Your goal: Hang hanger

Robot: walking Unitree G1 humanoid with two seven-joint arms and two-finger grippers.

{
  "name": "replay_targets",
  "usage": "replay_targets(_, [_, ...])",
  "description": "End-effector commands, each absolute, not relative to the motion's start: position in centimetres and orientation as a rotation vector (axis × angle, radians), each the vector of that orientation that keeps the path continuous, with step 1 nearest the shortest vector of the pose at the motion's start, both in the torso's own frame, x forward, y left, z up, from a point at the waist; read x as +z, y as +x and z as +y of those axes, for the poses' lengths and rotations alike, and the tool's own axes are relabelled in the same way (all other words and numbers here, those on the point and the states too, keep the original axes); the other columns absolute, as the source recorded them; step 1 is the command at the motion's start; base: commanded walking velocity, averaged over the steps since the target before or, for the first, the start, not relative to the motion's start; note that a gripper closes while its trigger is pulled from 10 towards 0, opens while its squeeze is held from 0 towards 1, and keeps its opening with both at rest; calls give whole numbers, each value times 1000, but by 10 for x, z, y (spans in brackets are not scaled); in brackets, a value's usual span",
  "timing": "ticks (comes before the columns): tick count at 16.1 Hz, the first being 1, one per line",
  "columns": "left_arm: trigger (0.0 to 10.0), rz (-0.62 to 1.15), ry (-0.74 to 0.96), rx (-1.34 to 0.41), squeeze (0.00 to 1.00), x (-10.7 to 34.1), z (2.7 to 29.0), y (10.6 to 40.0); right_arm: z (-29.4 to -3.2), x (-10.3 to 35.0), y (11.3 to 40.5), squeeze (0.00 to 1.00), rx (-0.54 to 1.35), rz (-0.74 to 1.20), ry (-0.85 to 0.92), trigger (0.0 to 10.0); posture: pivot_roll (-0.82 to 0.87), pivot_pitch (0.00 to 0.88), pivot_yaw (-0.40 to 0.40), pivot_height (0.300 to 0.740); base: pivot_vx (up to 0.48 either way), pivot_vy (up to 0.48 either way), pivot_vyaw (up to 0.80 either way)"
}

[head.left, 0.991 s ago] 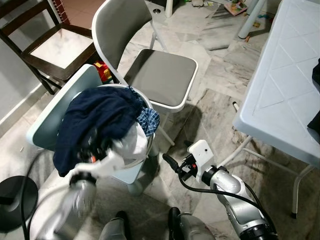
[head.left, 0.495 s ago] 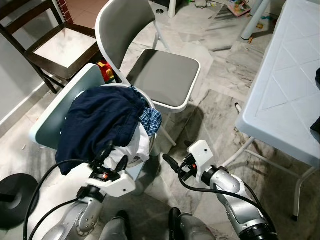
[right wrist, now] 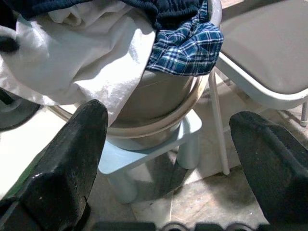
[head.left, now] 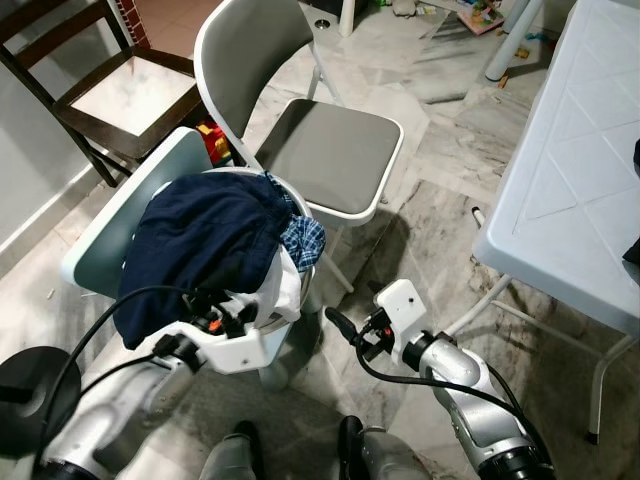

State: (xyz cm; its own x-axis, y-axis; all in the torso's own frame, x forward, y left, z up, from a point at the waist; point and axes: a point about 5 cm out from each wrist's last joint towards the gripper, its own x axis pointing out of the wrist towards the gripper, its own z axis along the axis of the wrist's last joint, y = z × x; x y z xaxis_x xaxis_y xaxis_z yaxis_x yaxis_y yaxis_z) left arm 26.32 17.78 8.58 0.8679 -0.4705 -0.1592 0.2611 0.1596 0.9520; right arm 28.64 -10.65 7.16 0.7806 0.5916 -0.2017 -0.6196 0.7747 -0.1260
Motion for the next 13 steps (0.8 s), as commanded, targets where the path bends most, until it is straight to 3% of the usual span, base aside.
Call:
replay_targets(1, [10000, -150, 1325, -606, 1000, 76, 178, 257, -109, 66, 282, 0, 648, 175, -188, 10000, 10, 287, -14, 740, 0, 0, 0])
replay_targets(6, [10000, -97, 1377, -711, 1000, 72, 189, 261, -110, 65, 281, 0, 642, 178, -186, 10000, 9, 289, -11, 740, 0, 0, 0])
replay_targets(7, [10000, -103, 1400, -704, 451, 77, 192, 269, -109, 65, 281, 0, 644, 178, -186, 10000, 9, 289, -12, 740, 0, 0, 0])
replay_targets(8, [10000, -103, 1410, -695, 451, 80, 194, 273, -109, 64, 281, 0, 645, 178, -186, 10000, 8, 289, -11, 740, 0, 0, 0])
replay_targets(9, [10000, -93, 1410, -674, 0, 89, 197, 280, -109, 65, 281, 0, 643, 178, -186, 10000, 7, 289, -11, 740, 0, 0, 0])
replay_targets(13, [10000, -135, 1360, -661, 0, 98, 187, 285, -109, 64, 280, 0, 640, 181, -187, 10000, 5, 290, -9, 740, 0, 0, 0])
